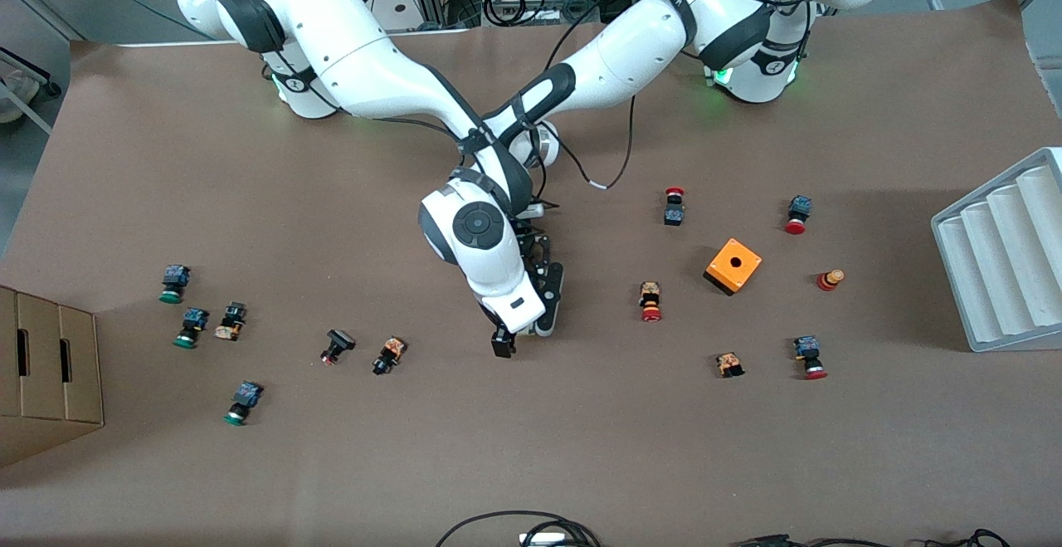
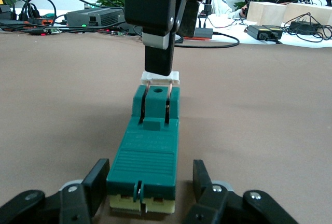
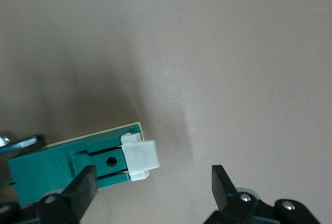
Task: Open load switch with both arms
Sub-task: 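Bring the right gripper above the white switch handle, then press the white handle down with the right gripper fingertips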
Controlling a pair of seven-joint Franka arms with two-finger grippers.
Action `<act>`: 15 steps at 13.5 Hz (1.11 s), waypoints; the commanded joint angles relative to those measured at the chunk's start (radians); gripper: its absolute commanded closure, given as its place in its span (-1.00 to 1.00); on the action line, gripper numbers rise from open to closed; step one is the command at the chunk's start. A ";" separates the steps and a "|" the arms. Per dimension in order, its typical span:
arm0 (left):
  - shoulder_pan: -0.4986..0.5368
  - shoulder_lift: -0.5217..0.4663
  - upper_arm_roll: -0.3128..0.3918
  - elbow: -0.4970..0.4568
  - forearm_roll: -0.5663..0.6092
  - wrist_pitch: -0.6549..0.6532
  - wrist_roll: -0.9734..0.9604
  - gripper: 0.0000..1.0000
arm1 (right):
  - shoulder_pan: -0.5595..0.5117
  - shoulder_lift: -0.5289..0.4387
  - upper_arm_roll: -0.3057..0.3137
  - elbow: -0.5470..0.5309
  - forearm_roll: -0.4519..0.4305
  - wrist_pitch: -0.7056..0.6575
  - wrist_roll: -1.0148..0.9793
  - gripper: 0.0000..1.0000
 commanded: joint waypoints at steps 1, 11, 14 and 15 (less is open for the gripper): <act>-0.015 0.012 0.008 0.018 0.001 -0.014 -0.013 -0.45 | 0.009 0.017 -0.013 0.022 -0.008 -0.018 -0.005 -0.93; -0.015 0.010 0.008 0.016 0.001 -0.014 -0.013 -0.45 | 0.024 0.053 -0.011 0.033 -0.002 0.036 0.011 -0.90; -0.015 0.010 0.008 0.018 0.001 -0.014 -0.013 -0.45 | 0.035 0.058 -0.011 0.033 -0.001 0.043 0.011 -0.90; -0.015 0.010 0.008 0.016 0.001 -0.014 -0.013 -0.45 | 0.038 0.058 -0.011 0.033 -0.001 0.043 0.010 -0.90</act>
